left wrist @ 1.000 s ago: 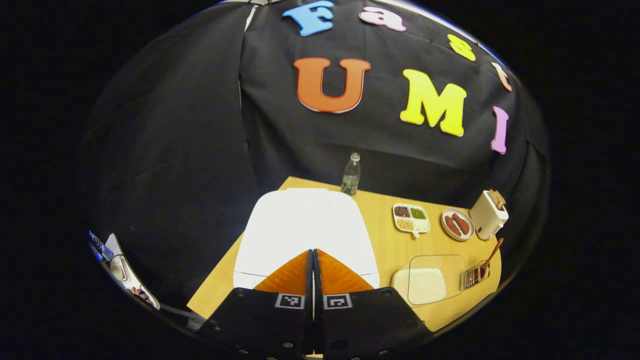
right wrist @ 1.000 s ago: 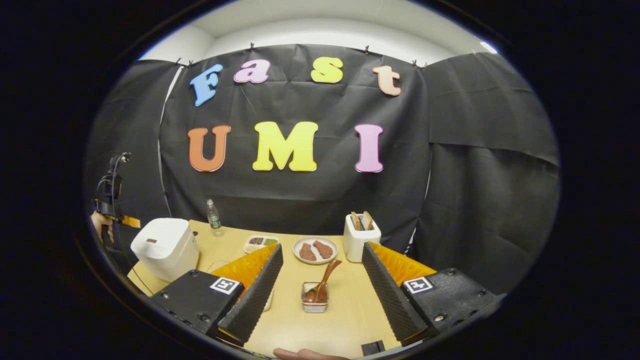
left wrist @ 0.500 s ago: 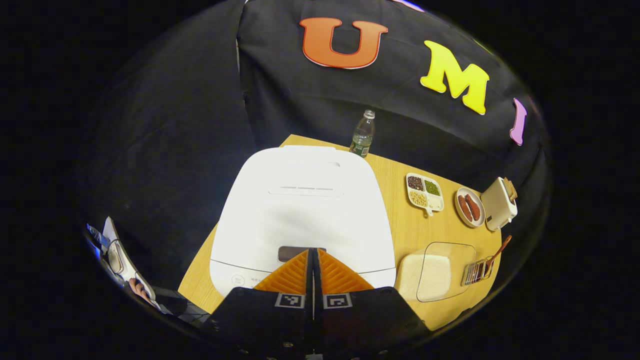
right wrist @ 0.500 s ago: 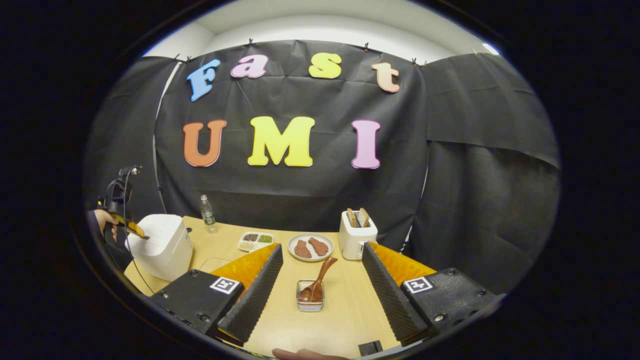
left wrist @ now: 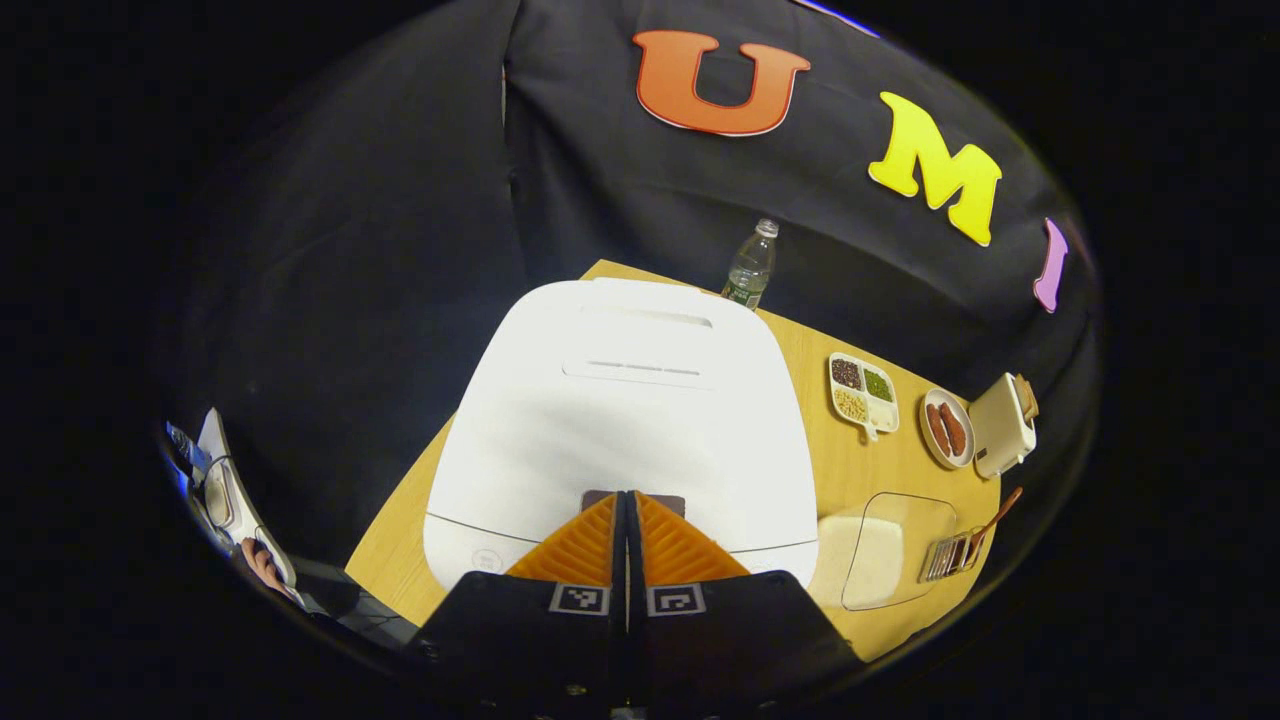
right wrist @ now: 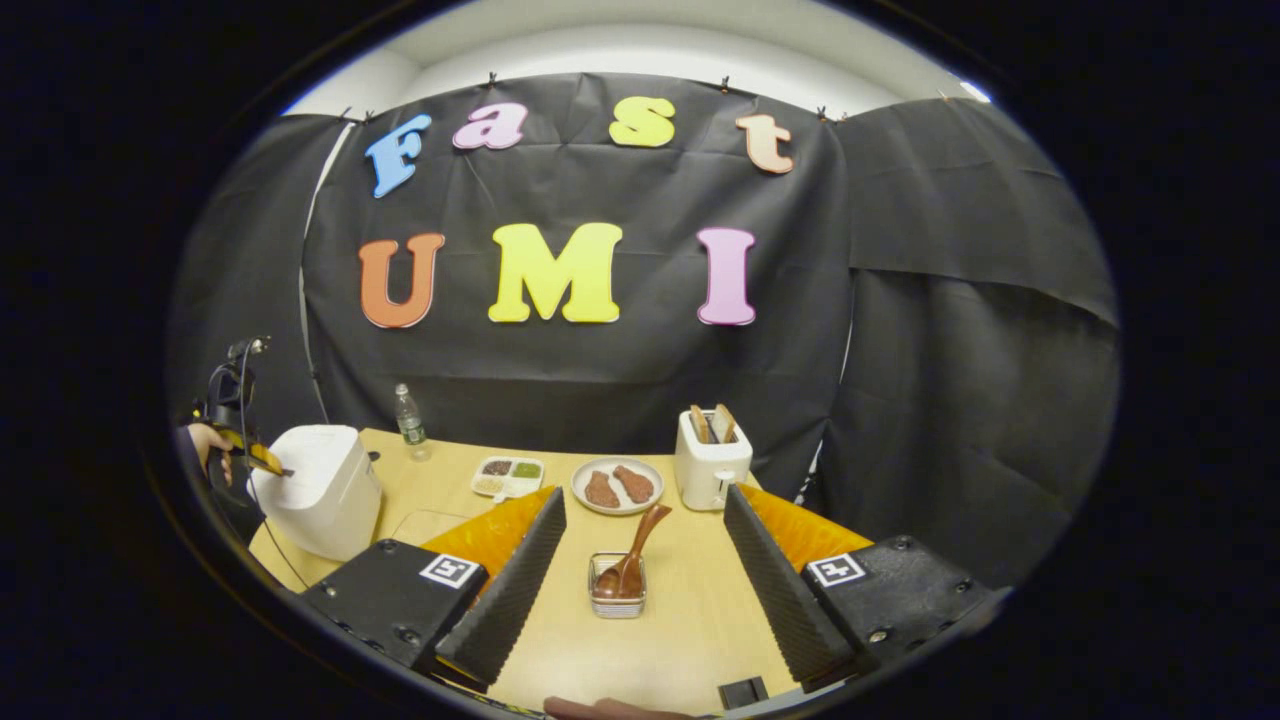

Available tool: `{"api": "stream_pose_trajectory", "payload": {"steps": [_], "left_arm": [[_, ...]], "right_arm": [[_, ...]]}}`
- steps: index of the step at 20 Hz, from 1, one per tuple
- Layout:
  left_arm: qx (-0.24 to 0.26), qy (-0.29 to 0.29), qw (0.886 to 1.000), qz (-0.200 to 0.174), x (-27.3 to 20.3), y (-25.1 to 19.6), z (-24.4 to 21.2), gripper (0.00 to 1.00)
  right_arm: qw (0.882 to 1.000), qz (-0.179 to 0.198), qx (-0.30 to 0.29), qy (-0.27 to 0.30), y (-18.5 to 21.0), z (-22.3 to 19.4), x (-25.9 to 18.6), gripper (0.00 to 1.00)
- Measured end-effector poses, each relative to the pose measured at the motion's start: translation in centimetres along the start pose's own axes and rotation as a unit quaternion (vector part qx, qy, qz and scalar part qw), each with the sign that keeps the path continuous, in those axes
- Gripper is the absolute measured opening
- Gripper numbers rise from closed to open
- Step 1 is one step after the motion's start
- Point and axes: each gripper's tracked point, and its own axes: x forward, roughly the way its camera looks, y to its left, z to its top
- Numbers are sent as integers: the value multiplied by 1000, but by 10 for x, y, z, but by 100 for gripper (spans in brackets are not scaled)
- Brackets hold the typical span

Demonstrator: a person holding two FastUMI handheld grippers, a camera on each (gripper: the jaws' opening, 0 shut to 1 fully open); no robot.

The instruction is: Close the left gripper, press the button to open the rice cooker; take a wooden spoon from the chopstick holder with the right hand, scoop a spoonful of rice and pour it into the rice cooker, then put the wooden spoon back into the chopstick holder.

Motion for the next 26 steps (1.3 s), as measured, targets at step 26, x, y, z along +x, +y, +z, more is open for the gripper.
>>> {"api": "stream_pose_trajectory", "payload": {"steps": [26], "left_arm": [[-51,-131,989,-41,-101,-20,76,0]], "right_arm": [[999,-8,-12,37,24,-27,-6,100]]}}
